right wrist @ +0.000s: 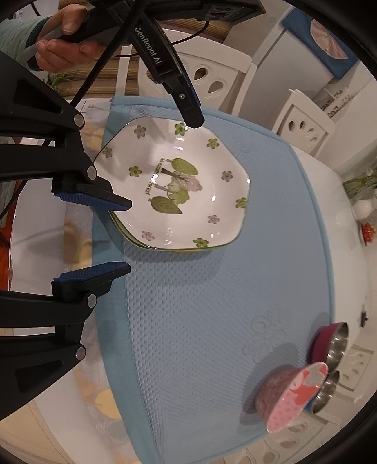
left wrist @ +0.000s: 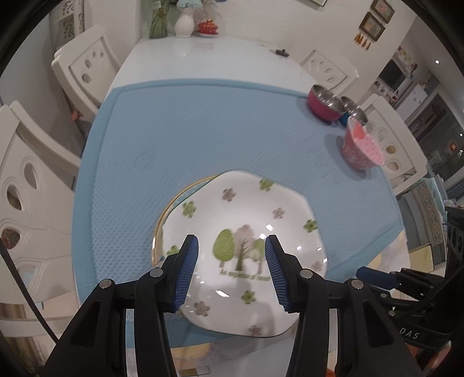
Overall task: Organize plates and bowls
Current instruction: 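Open the left gripper and release the clover plate on the stack, then move the left tool to the pink character bowl and grasp its rim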
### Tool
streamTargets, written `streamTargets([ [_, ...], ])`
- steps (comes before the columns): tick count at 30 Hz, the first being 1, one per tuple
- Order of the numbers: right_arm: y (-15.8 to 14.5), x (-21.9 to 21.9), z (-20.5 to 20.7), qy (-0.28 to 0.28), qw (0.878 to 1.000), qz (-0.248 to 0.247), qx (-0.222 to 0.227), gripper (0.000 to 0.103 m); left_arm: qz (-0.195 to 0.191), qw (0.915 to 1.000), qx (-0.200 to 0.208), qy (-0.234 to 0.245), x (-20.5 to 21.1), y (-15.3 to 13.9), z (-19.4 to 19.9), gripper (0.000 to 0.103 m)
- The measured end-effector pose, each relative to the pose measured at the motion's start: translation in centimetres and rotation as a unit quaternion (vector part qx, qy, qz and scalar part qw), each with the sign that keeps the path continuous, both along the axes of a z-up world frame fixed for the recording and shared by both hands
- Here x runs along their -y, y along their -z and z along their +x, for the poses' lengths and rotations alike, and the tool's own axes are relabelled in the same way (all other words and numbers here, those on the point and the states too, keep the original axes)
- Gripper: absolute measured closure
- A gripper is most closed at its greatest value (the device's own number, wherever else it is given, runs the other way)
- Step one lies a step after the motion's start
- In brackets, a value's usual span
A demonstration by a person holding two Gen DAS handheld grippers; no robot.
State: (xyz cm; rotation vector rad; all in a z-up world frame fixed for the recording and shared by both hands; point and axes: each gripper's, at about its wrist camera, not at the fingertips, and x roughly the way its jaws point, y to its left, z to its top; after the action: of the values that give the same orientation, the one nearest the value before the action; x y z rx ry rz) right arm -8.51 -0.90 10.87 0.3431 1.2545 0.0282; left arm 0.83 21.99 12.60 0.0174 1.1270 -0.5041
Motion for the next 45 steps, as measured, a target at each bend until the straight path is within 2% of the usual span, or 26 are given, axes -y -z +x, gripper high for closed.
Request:
streamTargets([
  [7, -2.8, 1.2, -1.0, 0.029, 0.999, -0.009, 0.037, 0.051, -0.015, 0.9991, 0.034, 0.02, 2.1, -2.6, -0.8, 0.058],
  [11, -4.3, 2.1, -0.7, 0.035, 0.998, -0.016, 0.059, 0.051, -0.032, 0.9979, 0.054, 0.015, 2.8, -4.5, -1.2, 0.057],
  [15, -6.1, 3.7, 0.1, 0.035, 0.996, -0.034, 0.081, 0.05, -0.042, 0.996, 0.079, -0.002, 3.8, -6.3, -1.1, 0.051],
  [17, -6.7, 4.9, 0.5, 0.031, 0.995, -0.045, 0.089, 0.049, -0.045, 0.9952, 0.085, -0.011, 4.5, -6.8, -0.9, 0.05],
  [20, -7.1, 6.8, 1.0, 0.019, 0.994, -0.054, 0.094, 0.049, -0.048, 0.9939, 0.096, -0.027, 6.4, -7.4, -0.6, 0.05],
  [23, -7.0, 9.7, 1.6, 0.009, 0.994, -0.063, 0.085, 0.049, -0.06, 0.9936, 0.089, -0.037, 9.5, -7.4, -0.1, 0.05],
  [29, -7.0, 18.3, 2.0, 0.018, 0.994, -0.059, 0.092, 0.049, -0.045, 0.9953, 0.085, -0.014, 17.8, -7.1, 1.0, 0.049],
  [34, -5.5, 26.1, 2.8, 0.045, 0.995, -0.025, 0.08, 0.046, -0.041, 0.9974, 0.059, 0.004, 24.5, -5.4, 3.0, 0.047],
  [37, -4.2, 29.6, 3.7, 0.054, 0.996, -0.009, 0.067, 0.046, -0.043, 0.9983, 0.038, 0.001, 27.2, -3.8, 4.2, 0.047],
  [42, -2.2, 33.5, 6.1, 0.053, 0.997, 0.014, 0.056, 0.046, -0.068, 0.9973, -0.018, -0.019, 30.2, -0.5, 7.0, 0.048],
  [45, -0.8, 34.9, 7.9, 0.05, 0.997, 0.021, 0.047, 0.046, -0.058, 0.9972, -0.032, -0.034, 31.3, 1.1, 8.2, 0.049],
])
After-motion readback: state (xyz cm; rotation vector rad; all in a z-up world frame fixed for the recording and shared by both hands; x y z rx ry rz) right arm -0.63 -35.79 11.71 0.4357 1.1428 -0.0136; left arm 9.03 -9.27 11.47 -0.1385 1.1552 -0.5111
